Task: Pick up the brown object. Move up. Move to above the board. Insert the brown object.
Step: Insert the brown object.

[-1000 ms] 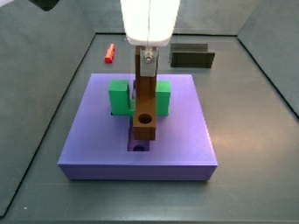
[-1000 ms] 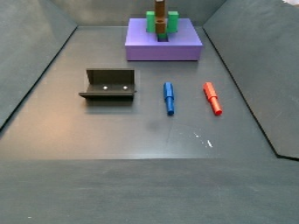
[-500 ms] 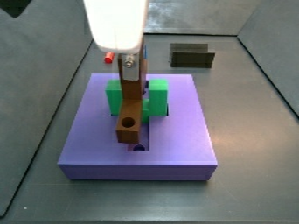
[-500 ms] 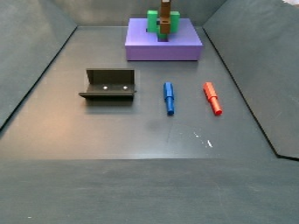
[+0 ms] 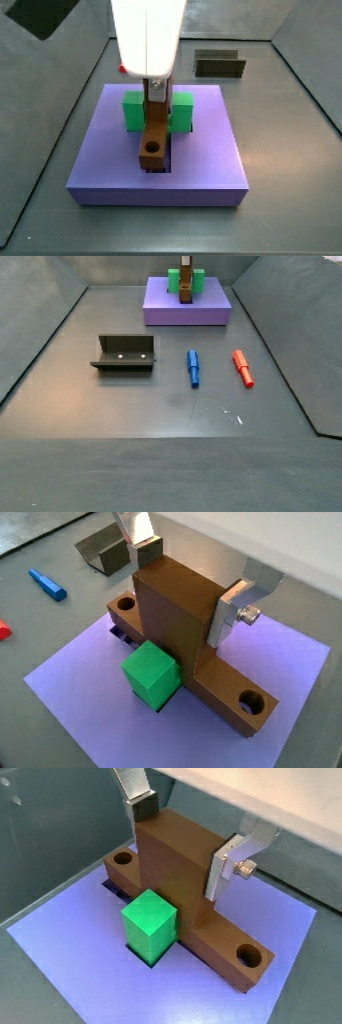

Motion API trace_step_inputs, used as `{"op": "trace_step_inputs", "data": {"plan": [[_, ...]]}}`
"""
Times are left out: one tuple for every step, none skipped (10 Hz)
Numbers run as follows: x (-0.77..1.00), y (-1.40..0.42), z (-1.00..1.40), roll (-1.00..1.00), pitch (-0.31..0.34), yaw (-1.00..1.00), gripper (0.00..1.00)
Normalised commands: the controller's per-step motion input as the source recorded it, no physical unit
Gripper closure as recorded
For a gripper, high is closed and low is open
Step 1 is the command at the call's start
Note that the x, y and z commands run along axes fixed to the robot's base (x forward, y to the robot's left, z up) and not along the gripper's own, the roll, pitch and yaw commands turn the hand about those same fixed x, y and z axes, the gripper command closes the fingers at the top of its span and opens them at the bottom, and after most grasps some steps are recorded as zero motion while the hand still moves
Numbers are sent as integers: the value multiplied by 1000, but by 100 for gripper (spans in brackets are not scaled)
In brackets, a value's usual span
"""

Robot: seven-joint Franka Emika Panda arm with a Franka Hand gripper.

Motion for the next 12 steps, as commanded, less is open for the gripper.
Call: {"op": "trace_step_inputs", "data": {"plan": [[31, -91, -111, 110, 79, -3, 100], [37, -49, -129, 83, 34, 43, 100], [91, 0, -160, 84, 17, 231, 100], [89, 0, -140, 76, 10, 294, 100], [111, 0, -94, 39, 0, 174, 100], [183, 0, -194, 7, 0, 0, 100], [246, 0, -300, 17, 0, -69, 100], [154, 0, -369, 44, 0, -126, 100], [0, 0, -637, 70, 0, -100, 100], [0, 0, -29, 0, 0, 0, 100], [0, 0, -254, 0, 0, 0, 100], [0, 0, -51, 30, 10, 0, 100]]}}
